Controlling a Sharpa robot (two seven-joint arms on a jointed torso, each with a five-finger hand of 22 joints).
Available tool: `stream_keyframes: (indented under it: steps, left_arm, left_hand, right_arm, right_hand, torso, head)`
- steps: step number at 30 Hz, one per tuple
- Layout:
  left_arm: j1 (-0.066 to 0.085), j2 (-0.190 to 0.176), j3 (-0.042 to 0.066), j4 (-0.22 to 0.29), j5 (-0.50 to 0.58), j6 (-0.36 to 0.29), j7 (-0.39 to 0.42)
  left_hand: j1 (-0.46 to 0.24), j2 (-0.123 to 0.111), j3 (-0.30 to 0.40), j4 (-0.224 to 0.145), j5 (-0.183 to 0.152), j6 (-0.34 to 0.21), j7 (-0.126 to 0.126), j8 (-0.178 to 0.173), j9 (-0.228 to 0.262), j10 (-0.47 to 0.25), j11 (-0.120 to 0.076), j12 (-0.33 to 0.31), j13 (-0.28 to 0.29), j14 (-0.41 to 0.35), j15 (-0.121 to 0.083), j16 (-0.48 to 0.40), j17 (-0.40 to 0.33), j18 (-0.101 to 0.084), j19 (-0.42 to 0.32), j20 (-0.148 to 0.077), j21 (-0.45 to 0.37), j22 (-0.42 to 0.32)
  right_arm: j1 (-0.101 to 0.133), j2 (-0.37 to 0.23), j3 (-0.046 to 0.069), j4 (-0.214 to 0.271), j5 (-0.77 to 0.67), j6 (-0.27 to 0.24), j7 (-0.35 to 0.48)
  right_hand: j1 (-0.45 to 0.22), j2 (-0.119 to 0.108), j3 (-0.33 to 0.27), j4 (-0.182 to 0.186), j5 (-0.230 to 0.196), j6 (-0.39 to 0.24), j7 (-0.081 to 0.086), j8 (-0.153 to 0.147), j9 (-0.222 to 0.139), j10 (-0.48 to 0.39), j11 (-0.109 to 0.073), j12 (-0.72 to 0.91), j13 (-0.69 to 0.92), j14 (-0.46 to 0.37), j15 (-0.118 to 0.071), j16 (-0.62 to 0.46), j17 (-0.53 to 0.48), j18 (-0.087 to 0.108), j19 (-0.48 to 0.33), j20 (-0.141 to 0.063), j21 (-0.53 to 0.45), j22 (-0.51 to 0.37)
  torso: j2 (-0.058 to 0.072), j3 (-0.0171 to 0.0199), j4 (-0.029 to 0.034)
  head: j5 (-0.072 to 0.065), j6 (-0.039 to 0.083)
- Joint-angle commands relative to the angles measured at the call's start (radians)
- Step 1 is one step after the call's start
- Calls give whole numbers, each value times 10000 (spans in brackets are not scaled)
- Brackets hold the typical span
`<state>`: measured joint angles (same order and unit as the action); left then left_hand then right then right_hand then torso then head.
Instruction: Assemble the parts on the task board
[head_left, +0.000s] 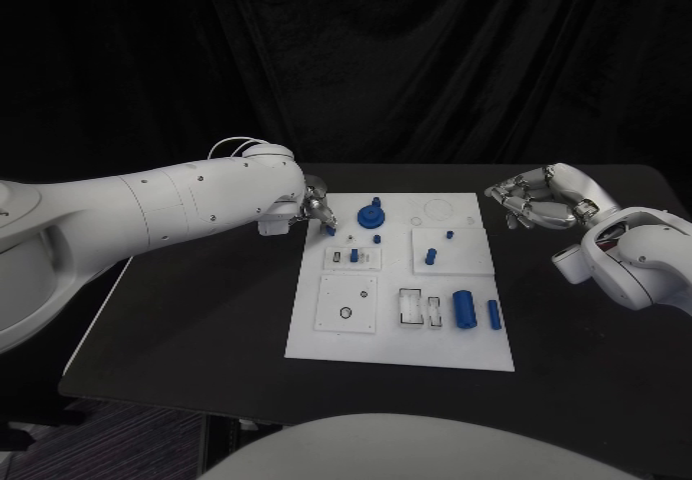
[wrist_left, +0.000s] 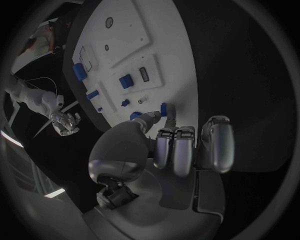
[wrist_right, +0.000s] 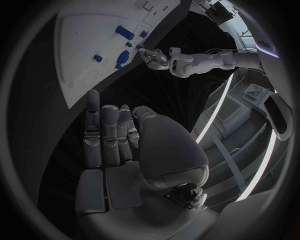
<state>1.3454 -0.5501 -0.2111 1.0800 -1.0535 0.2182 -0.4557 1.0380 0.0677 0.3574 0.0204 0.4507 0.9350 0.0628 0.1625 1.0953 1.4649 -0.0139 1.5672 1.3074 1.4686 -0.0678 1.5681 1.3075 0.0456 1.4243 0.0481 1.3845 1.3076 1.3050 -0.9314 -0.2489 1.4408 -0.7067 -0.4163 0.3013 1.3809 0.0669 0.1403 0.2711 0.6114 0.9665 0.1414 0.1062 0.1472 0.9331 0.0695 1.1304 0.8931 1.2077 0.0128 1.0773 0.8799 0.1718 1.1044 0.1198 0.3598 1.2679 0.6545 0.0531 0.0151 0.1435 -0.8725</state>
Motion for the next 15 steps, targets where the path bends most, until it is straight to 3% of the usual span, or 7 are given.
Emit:
stream_keyframes:
  steps: [1, 15]
  left_arm:
    - [-34, -3, 6, 3, -49, 191, 146]
    - [-49, -132, 6, 194, -49, -63, 116]
  left_hand:
    - [-26, -157, 375, -227, 126, 98, -35, 15, 17, 1059, 1, 36, 2634, 1022, 27, 27, 2633, 169, -33, -9, -57, 855]
    - [-187, -383, 1508, -983, 246, 687, -132, 133, -119, 1059, -99, 36, 2634, 1022, -62, 27, 2633, 134, 78, -84, 20, 1009]
  right_arm:
    - [-26, -4, 9, -2, -39, 95, -202]
    - [-27, -8, 9, -16, -39, 156, -268]
  right_hand:
    - [107, 19, 66, -9, 42, -19, 29, -38, -14, -99, 7, -56, -15, -12, -32, 27, -16, 89, 40, -7, -45, 14]
    - [140, 9, 118, -21, 95, -11, 30, -34, -13, -120, 7, -67, -40, -22, -31, 20, -30, 88, 40, -8, -52, 28]
  torso:
    - [3, -1, 0]
    - [2, -6, 8]
  head:
    - [11, -2]
    - [50, -2]
